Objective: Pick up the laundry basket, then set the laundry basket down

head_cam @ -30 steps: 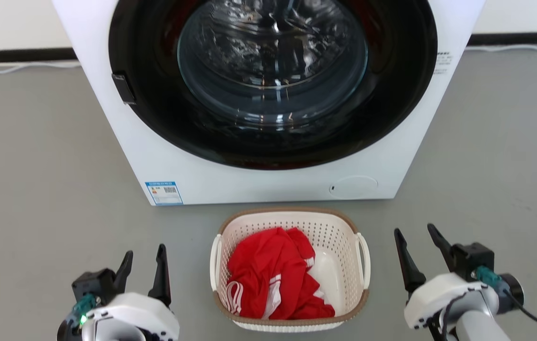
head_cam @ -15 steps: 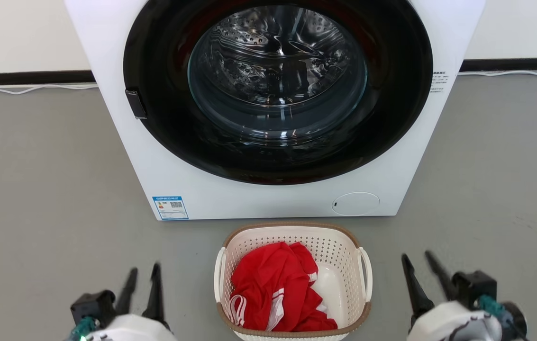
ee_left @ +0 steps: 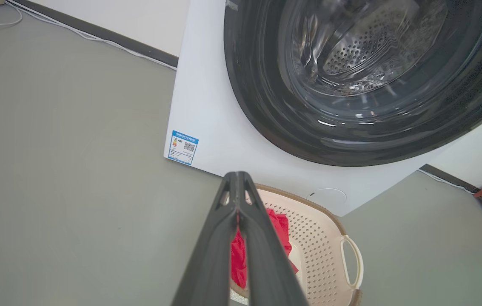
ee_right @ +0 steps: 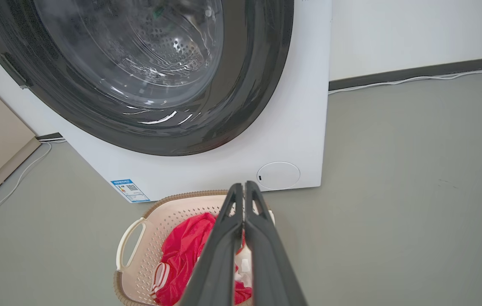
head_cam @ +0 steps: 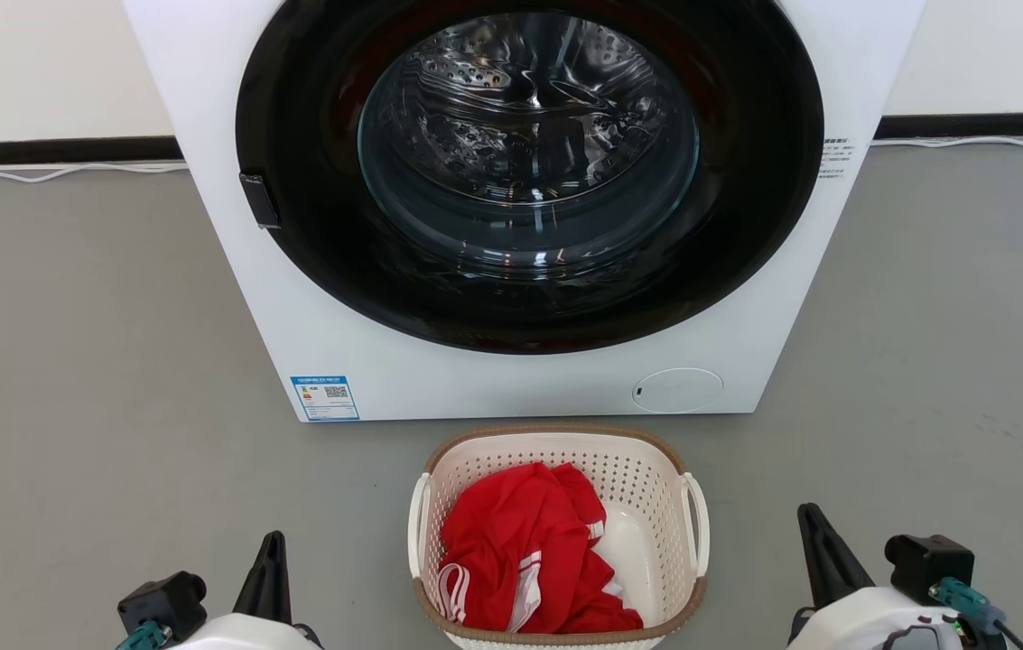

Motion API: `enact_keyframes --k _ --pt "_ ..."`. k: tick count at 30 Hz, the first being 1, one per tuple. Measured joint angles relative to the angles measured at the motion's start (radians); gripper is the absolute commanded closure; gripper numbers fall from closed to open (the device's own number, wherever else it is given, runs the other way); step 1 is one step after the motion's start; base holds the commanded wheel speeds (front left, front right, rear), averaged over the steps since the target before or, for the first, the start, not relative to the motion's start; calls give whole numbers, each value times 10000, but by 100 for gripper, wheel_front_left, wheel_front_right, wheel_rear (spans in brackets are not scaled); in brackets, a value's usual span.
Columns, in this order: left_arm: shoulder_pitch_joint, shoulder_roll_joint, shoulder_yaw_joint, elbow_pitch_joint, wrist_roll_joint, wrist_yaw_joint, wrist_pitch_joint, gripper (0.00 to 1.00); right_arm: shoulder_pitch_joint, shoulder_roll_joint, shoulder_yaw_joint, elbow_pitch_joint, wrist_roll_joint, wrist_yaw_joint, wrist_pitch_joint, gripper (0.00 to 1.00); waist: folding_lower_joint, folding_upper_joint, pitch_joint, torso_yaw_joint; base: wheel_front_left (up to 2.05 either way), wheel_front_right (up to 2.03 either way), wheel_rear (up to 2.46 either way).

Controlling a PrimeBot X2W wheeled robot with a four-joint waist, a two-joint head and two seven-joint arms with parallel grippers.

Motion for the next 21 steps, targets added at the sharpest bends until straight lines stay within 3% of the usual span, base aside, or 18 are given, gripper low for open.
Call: enact_keyframes --k 21 --pt "-1 10 176 -353 -2240 -176 633 100 63 4 -222 -608 2704 -2 612 100 -1 0 -43 2 0 0 0"
